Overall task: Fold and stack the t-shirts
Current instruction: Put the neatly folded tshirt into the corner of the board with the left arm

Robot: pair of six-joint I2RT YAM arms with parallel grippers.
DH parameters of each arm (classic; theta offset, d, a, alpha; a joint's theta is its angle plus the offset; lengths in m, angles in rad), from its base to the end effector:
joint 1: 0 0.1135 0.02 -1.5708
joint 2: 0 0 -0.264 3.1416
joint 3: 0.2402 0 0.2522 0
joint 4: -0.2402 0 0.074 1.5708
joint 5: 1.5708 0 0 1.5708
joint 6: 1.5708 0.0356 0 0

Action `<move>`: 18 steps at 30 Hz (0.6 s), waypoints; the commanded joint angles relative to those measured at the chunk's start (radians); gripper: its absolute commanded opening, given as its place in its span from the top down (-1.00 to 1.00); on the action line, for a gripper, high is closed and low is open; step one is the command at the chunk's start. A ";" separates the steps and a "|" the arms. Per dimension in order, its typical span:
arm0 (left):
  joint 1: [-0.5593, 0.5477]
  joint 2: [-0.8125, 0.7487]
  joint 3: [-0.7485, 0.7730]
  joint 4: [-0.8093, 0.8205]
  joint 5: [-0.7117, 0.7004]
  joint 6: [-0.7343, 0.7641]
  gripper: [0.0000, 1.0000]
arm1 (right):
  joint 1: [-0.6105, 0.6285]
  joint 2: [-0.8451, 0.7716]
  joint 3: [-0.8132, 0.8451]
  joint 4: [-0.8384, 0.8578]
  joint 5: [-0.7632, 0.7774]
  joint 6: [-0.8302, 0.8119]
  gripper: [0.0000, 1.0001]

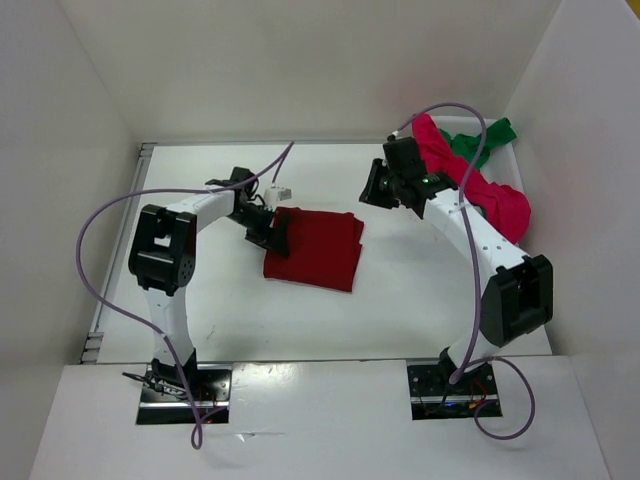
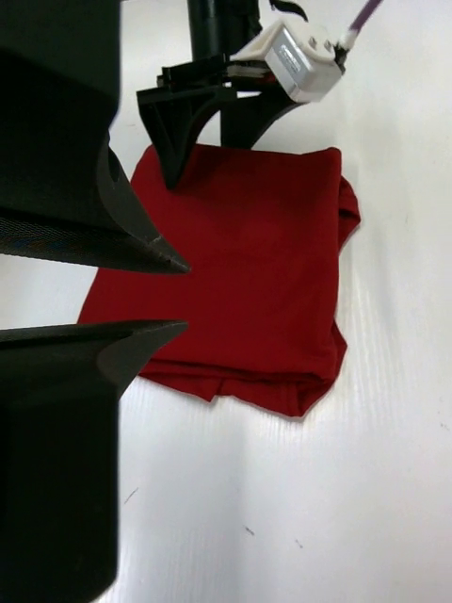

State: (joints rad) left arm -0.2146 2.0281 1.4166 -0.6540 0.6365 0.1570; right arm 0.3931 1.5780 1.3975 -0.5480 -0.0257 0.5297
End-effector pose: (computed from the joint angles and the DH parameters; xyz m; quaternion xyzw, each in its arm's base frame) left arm 0.3887 -0.1064 0.1610 0.2202 0.9138 -0.3133 0.1355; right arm 0.3280 0.1370 0.3196 0.0570 0.9108 0.1925 0.3608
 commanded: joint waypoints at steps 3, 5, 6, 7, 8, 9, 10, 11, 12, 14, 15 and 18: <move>-0.068 0.098 -0.015 -0.007 -0.004 0.029 -0.31 | 0.006 -0.110 -0.008 -0.053 0.056 -0.011 0.37; -0.089 0.121 0.001 -0.007 -0.004 0.029 -0.09 | 0.006 -0.128 -0.008 -0.053 0.069 -0.011 0.37; -0.089 0.121 0.011 -0.018 -0.004 0.029 0.08 | 0.006 -0.141 -0.008 -0.053 0.084 -0.011 0.37; -0.089 0.133 0.022 -0.027 -0.004 0.029 0.18 | 0.006 -0.141 -0.008 -0.053 0.095 -0.011 0.37; -0.089 0.142 0.047 -0.027 -0.014 0.029 0.29 | 0.006 -0.141 -0.008 -0.062 0.095 -0.011 0.37; -0.089 0.142 0.056 -0.036 -0.023 0.029 0.43 | 0.006 -0.141 -0.008 -0.063 0.095 -0.011 0.37; -0.075 0.142 0.056 -0.036 -0.041 0.029 0.73 | 0.006 -0.141 -0.008 -0.072 0.104 -0.020 0.37; -0.065 0.142 0.070 -0.036 -0.041 0.029 0.84 | 0.006 -0.141 -0.008 -0.072 0.104 -0.020 0.37; -0.049 0.132 0.085 -0.036 -0.053 0.020 0.91 | 0.006 -0.150 -0.008 -0.072 0.104 -0.020 0.37; 0.007 0.123 0.117 -0.036 -0.084 0.019 0.99 | 0.006 -0.150 -0.008 -0.072 0.104 -0.020 0.37; 0.030 0.123 0.131 -0.036 -0.096 0.019 0.99 | 0.006 -0.150 -0.017 -0.072 0.113 -0.031 0.37; 0.130 0.113 0.179 -0.049 -0.165 0.053 0.99 | 0.006 -0.150 -0.017 -0.072 0.122 -0.040 0.37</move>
State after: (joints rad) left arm -0.1883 2.1296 1.5372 -0.7029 0.5938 0.1627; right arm 0.3931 1.4624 1.3853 -0.6079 0.0628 0.5148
